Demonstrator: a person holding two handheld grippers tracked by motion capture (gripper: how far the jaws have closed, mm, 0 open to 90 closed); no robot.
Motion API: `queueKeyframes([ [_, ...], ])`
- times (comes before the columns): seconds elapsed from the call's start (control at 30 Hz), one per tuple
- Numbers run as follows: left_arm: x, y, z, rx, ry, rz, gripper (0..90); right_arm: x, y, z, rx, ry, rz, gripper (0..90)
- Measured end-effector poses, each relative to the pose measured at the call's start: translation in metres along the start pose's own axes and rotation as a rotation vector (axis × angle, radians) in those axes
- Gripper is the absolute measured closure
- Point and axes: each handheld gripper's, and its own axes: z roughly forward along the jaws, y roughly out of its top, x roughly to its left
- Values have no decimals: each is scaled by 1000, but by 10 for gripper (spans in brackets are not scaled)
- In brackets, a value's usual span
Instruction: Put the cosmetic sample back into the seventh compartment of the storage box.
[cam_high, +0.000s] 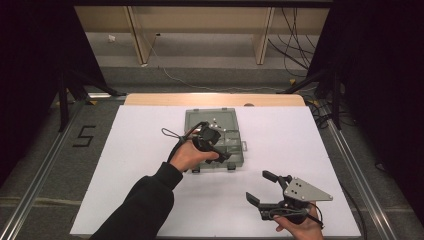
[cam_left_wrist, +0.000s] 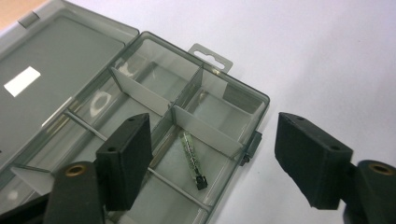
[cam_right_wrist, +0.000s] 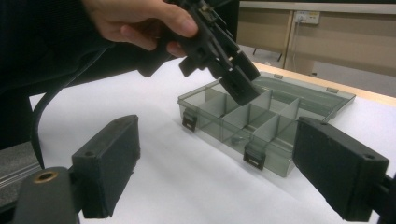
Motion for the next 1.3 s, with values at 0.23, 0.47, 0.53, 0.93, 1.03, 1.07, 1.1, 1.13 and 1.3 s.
queueKeyframes([
  [0.23,-5,-10,-11,-86,-1,-16,260,0,-1,3,-30,16,7,162],
  [0.47,-11,-15,-13,-120,-11,6,246,1,-1,4,-37,16,11,162],
  [0.53,-12,-16,-13,-124,-13,1,243,0,-1,3,-29,5,2,162],
  [0.93,-14,-19,-21,-193,-25,1,226,1,-1,3,-39,16,15,161],
  [1.03,-14,-22,-23,-214,-32,-10,220,0,-1,1,-18,3,2,161],
  [1.07,-14,-24,-24,-230,-30,-14,219,0,-1,2,-27,8,4,161],
  [1.1,-15,-25,-26,-238,-30,-21,219,0,-1,2,-27,8,4,161],
  [1.13,-14,-27,-27,-250,-36,-20,217,1,-1,3,-38,15,16,161],
  [1.3,-14,-35,-35,-289,-44,-27,206,1,-1,3,-30,16,7,161],
])
